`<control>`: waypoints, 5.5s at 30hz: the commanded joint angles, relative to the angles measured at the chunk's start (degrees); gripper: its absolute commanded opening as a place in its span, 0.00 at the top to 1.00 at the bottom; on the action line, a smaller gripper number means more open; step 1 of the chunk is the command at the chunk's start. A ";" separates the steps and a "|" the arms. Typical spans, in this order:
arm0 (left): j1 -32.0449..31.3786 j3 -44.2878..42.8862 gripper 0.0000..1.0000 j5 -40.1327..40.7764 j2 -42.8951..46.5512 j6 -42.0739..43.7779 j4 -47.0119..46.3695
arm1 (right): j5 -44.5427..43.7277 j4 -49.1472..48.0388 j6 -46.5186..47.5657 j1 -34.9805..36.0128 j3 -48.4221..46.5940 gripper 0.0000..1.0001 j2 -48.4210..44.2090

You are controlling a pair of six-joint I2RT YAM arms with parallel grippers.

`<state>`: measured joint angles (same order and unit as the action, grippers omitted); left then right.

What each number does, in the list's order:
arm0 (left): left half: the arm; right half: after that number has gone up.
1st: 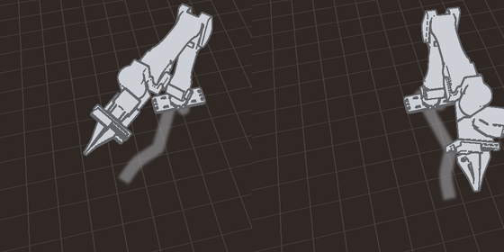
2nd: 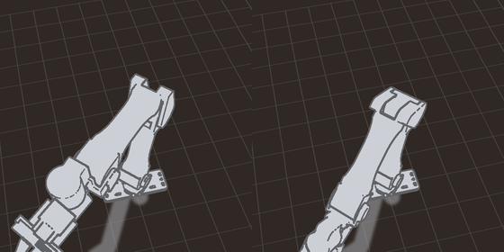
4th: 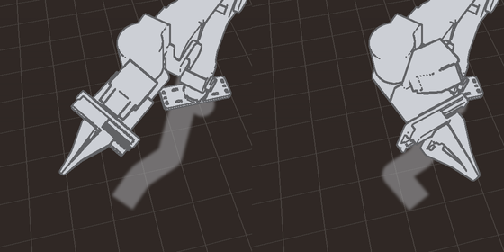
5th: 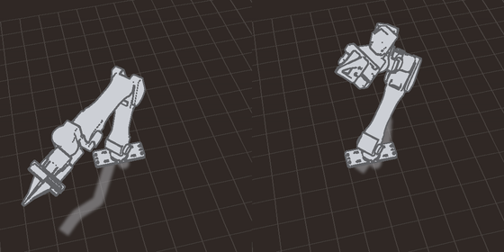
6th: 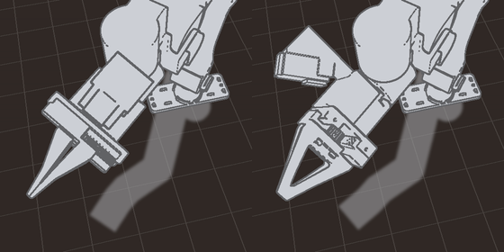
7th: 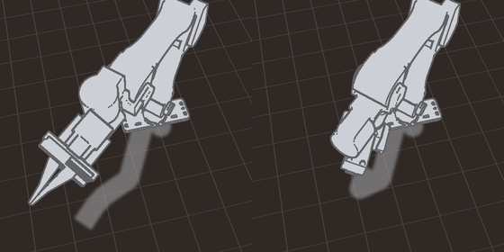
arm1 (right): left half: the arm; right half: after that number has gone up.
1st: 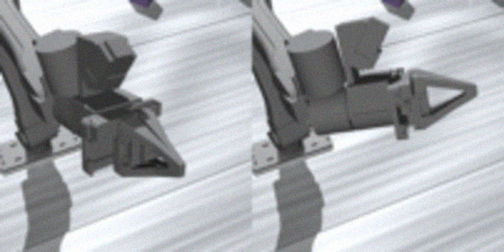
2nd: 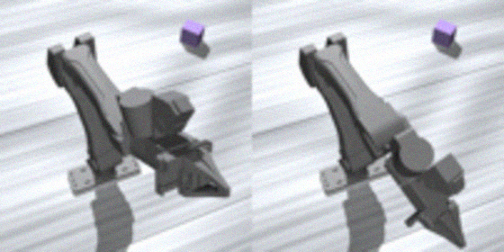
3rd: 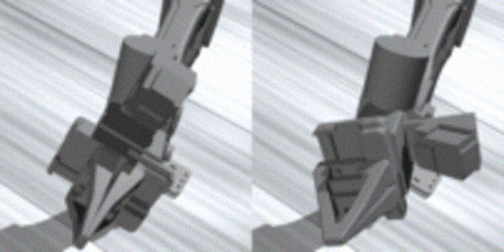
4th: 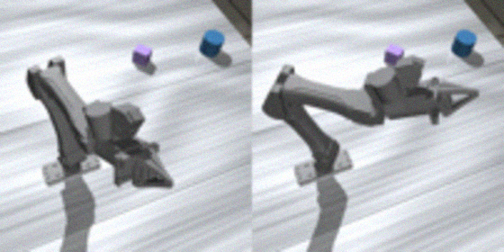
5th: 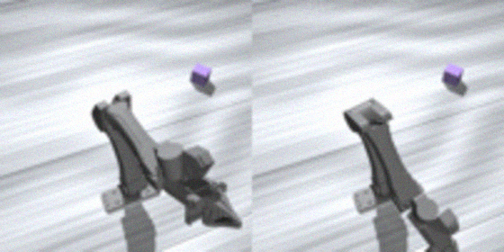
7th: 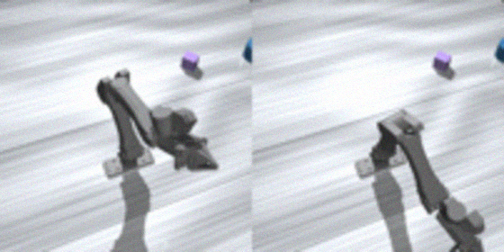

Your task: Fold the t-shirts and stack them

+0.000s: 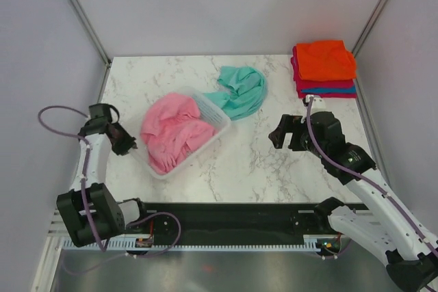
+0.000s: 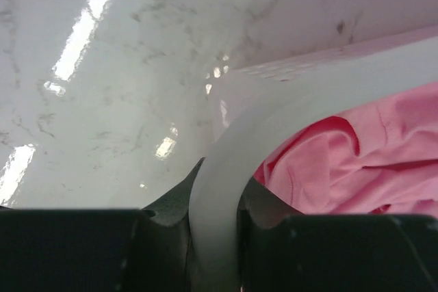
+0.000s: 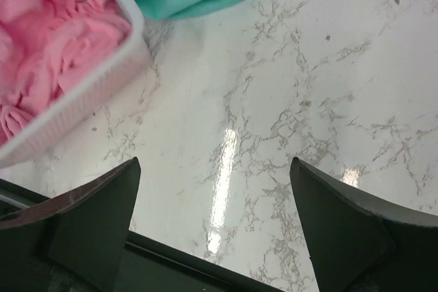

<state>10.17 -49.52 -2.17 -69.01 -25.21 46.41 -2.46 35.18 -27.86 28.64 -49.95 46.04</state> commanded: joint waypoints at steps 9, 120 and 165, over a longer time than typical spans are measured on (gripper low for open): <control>19.18 -4.07 0.98 -17.79 -14.90 -24.18 -23.22 | 5.27 -3.71 -3.43 -0.08 5.30 0.02 -2.71; -50.69 -45.84 0.42 23.35 -48.67 4.91 -11.17 | -15.47 4.02 -13.28 7.30 9.88 0.02 0.72; -35.93 -7.52 0.98 16.33 -0.60 -5.11 -4.31 | -11.60 -10.31 -5.28 13.54 -19.12 0.86 52.75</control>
<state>-26.17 -56.07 14.66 -71.55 -29.95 43.99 -11.31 24.62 -34.00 42.35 -66.43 98.59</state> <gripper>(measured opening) 0.025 0.243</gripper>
